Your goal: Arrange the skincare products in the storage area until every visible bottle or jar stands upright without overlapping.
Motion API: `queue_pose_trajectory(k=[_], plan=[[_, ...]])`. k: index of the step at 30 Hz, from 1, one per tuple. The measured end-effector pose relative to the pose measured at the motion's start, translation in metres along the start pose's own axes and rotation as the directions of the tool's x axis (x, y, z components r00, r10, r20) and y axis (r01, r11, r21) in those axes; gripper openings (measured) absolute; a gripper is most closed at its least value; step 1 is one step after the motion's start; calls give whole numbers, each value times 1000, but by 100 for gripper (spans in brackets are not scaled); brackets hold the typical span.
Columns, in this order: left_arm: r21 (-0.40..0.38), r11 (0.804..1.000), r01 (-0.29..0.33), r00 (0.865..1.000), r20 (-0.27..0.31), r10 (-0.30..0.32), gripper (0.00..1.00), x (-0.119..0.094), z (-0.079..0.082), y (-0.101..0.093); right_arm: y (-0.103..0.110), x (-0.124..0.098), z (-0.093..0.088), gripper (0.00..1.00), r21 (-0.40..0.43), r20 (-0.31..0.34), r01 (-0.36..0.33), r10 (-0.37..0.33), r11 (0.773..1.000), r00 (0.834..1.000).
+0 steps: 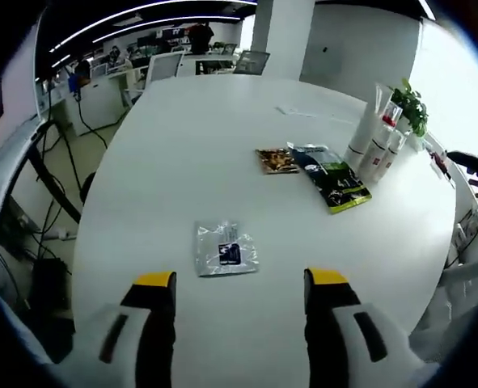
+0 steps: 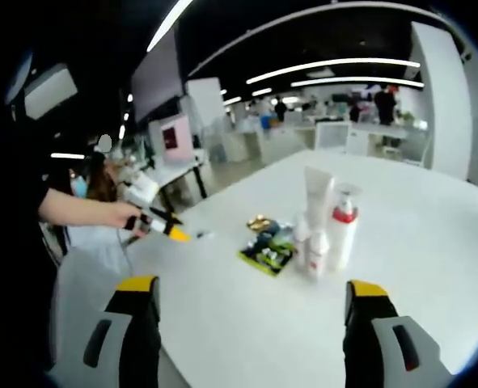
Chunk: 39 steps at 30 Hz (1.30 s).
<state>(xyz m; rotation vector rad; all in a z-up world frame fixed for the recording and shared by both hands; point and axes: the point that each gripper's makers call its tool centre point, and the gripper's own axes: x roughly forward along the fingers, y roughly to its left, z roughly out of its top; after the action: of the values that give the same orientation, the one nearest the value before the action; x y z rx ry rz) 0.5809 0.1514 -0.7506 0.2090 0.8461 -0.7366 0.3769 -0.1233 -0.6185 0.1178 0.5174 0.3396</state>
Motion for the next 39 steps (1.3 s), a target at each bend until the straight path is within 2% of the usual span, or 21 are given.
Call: queue_pose_trajectory(k=[11,15,24,31,34,39], plan=[[7,1000,-26,1000,-2,26,54,20,-1,3,-5,4,-4,97,15,-10,0,0,1000,1000],[23,999,-38,999,-7,38,48,27,-4,7,-8,6,-6,97,22,-15,1,0,1000,1000],[34,997,-67,998,-6,67,47,32,-3,13,-6,15,-2,96,24,-12,-12,13,1000,1000],[54,995,-78,997,-24,80,44,39,-9,15,-7,15,-3,96,31,-12,-8,8,999,1000],[62,994,-88,996,-12,89,39,40,-6,17,-8,14,-5,96,34,-16,-4,4,999,1000],[89,991,-99,995,3,100,40,41,-4,20,-7,14,-6,96,38,-18,-1,2,999,1000]])
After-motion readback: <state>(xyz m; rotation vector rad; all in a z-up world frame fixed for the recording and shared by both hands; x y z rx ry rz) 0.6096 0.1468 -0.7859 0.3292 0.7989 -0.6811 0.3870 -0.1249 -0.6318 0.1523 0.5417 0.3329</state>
